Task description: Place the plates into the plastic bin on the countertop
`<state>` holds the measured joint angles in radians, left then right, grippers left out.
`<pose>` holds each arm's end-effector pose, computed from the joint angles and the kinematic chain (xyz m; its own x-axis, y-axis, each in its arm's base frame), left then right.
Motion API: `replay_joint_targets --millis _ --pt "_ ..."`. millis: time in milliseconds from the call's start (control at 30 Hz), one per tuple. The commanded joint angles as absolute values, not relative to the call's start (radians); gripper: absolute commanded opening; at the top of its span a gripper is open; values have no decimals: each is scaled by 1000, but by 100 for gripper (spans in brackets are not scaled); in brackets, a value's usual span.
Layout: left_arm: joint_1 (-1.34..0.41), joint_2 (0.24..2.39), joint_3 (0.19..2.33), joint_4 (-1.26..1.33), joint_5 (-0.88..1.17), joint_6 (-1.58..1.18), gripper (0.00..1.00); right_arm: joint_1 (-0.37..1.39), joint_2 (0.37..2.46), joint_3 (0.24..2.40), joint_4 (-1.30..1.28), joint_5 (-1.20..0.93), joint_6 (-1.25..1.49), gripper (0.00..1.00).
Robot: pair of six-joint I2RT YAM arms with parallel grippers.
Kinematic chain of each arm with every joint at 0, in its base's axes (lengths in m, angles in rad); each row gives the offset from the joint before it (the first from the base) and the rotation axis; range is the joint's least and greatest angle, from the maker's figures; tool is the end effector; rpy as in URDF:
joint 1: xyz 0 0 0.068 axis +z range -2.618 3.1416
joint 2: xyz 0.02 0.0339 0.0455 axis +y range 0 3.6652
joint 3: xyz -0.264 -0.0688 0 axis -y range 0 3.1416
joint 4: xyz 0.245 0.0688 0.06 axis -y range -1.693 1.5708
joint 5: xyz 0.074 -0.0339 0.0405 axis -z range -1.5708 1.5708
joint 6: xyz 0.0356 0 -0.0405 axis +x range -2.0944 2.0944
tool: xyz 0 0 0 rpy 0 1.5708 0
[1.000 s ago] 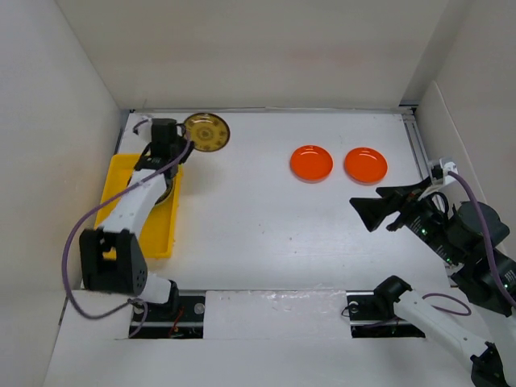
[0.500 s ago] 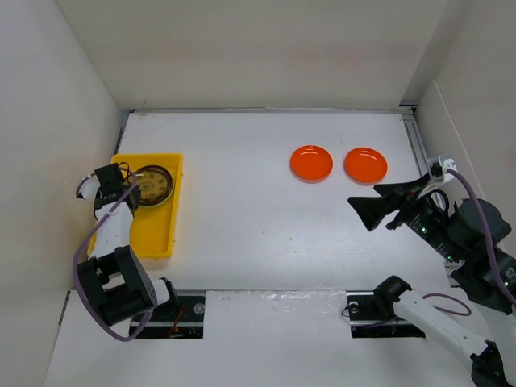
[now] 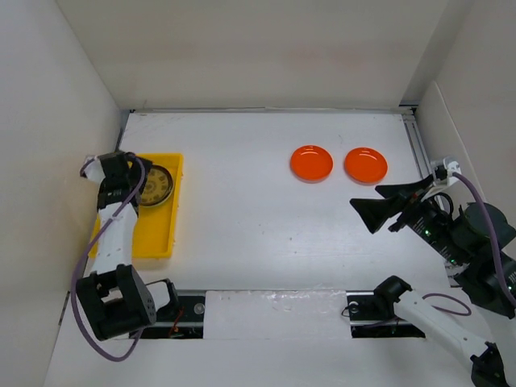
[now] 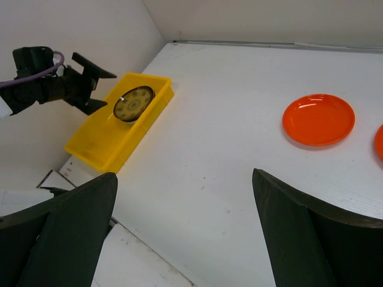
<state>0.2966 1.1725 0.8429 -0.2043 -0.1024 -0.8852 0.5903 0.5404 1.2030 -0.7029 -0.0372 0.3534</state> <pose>0.2505 0.0804 0.2786 -0.0180 -0.8106 -0.5853 -0.6141 0.4709 -0.6334 0.0486 0.0341 0.4429 -0.2346 0.2591 -0.9369 -0.5392 0.7672 0.3472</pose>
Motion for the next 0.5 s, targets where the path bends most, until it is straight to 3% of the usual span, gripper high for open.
replay_joint_targets --millis 0,67,200,467 --pt "55 1179 931 -94 -35 -787 99 597 531 1213 -680 6 345 100" --pt "-204 1308 1021 -84 -44 -766 99 597 531 1186 -670 35 357 100" --pt "-446 1578 1170 14 38 -753 99 597 554 1161 -650 75 383 100" --pt "-566 1974 1410 100 129 -750 99 597 545 1121 -641 38 413 100"
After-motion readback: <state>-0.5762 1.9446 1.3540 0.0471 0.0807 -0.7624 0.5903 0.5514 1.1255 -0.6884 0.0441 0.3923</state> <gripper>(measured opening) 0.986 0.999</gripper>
